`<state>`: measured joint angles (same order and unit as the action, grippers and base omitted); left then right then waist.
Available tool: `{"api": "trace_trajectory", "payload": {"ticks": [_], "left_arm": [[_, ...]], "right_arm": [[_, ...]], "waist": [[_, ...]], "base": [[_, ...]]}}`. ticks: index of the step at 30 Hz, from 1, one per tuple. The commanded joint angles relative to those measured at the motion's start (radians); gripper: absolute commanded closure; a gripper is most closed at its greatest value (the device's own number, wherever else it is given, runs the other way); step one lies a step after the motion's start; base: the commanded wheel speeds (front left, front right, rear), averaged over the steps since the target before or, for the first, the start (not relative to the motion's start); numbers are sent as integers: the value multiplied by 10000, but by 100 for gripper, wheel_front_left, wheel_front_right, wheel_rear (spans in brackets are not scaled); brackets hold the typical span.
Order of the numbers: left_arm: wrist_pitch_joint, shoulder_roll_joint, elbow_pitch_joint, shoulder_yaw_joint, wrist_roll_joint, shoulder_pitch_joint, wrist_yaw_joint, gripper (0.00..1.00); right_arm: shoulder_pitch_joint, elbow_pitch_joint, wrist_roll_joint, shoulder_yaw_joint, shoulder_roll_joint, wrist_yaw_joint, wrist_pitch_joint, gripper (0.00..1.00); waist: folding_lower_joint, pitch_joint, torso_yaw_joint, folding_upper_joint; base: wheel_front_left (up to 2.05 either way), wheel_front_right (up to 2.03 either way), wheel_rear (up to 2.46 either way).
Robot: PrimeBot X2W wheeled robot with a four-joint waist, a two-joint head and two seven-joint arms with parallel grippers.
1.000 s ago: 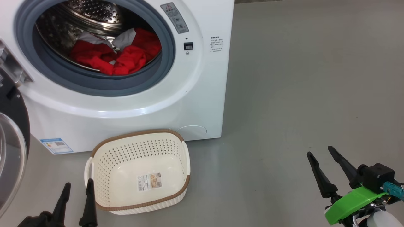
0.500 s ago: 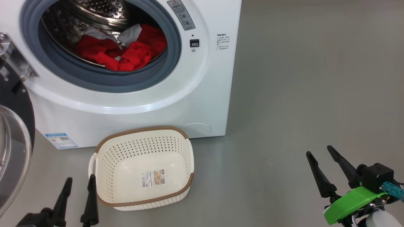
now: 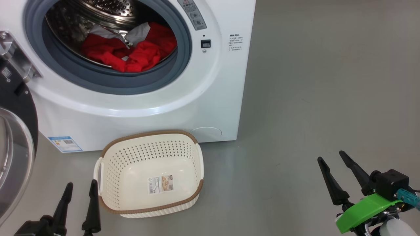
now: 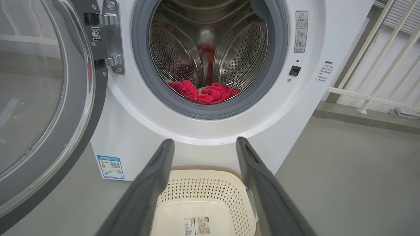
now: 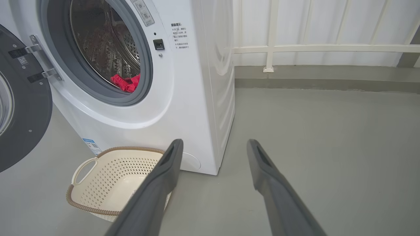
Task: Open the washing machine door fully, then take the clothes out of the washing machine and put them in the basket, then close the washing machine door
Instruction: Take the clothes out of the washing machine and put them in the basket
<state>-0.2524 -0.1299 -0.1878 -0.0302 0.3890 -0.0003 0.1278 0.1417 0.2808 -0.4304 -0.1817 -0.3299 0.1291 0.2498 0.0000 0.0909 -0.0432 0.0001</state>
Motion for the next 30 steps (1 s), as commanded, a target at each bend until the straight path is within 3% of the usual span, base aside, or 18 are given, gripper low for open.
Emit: {"api": "trace_trajectory", "payload": {"ticks": [1, 18, 30], "left_arm": [[-93, -242, 279, 336, -87, -231, 29, 0], [-93, -246, 203, 264, -101, -410, 29, 0], [-93, -162, -69, 208, -196, -404, 29, 0]], "right_arm": [[60, -255, 92, -163, -143, 16, 120, 0], [136, -251, 90, -272, -115, 16, 120, 0], [142, -219, 74, -300, -81, 16, 120, 0]], "waist": [[0, 4, 9, -1], [0, 138, 146, -1], [0, 189, 169, -1]], "base": [[93, -100, 8], [160, -168, 9], [44, -44, 0]]}}
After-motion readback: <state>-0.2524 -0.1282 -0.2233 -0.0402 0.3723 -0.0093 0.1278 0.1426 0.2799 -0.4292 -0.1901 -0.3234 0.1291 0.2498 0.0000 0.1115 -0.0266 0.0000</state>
